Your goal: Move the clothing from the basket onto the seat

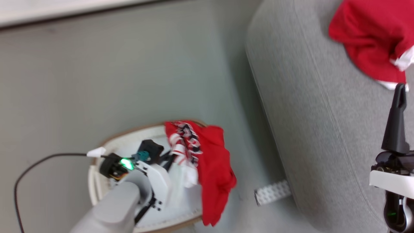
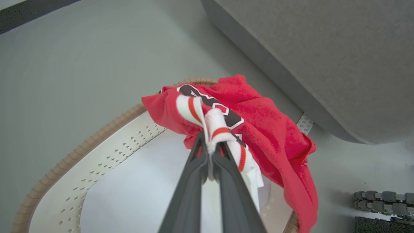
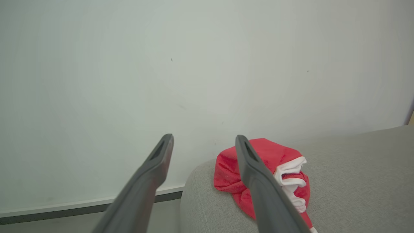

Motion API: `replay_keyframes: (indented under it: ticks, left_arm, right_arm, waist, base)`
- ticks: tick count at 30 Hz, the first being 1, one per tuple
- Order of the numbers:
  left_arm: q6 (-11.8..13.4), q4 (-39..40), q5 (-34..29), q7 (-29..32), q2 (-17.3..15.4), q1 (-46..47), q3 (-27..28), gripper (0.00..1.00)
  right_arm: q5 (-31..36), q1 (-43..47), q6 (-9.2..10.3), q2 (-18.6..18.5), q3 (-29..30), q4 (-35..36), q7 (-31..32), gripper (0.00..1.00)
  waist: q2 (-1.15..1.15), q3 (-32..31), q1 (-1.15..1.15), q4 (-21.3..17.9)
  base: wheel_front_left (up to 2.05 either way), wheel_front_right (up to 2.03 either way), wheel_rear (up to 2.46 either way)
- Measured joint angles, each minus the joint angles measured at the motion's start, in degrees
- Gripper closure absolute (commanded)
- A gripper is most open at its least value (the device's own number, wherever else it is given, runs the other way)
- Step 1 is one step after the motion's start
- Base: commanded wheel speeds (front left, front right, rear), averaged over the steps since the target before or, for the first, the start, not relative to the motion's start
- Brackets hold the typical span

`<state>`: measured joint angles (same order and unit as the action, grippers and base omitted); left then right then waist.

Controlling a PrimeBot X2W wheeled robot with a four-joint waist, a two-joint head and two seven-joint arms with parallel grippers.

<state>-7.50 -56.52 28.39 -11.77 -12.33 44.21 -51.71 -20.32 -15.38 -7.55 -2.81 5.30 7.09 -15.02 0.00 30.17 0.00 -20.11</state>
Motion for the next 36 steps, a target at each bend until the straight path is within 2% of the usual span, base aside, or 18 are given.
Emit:
replay_keyframes:
  ticks: [4,8,16,27,36]
  left_arm:
    - [-0.02,3.85,3.45,-1.35,0.82,-1.55,-1.01,1.0]
    - [-0.02,9.15,7.64,-2.13,1.09,-3.83,-1.85,1.0]
    - [0.49,20.71,10.95,-2.71,0.46,-5.44,-0.74,1.0]
    - [5.65,37.06,14.46,0.62,-1.38,-4.52,3.79,1.0]
    - [9.31,44.52,16.84,3.02,-3.38,0.18,9.77,1.0]
  right_arm:
    - [1.01,0.52,0.0,0.03,0.15,-1.85,-0.01,0.0]
    - [-1.32,1.86,0.0,0.03,1.18,-2.87,-0.01,0.0]
    - [-1.21,5.02,0.0,0.02,2.1,-5.03,0.89,0.0]
    - [-2.63,7.37,0.0,0.02,-1.0,-6.03,3.48,0.0]
    - [-5.0,7.56,0.0,0.03,-6.58,-9.1,3.36,0.0]
  waist:
    - [0.0,-5.21,0.0,2.13]
    - [0.0,-10.17,-0.01,4.36]
    - [0.0,-19.35,-0.01,9.26]
    - [0.0,-29.2,-0.02,15.33]
    - [0.0,-32.37,-0.02,17.56]
  base:
    - [0.0,0.0,0.0]
    - [0.0,0.0,0.0]
    - [0.0,0.0,0.0]
    - [0.0,0.0,0.0]
    - [0.0,0.0,0.0]
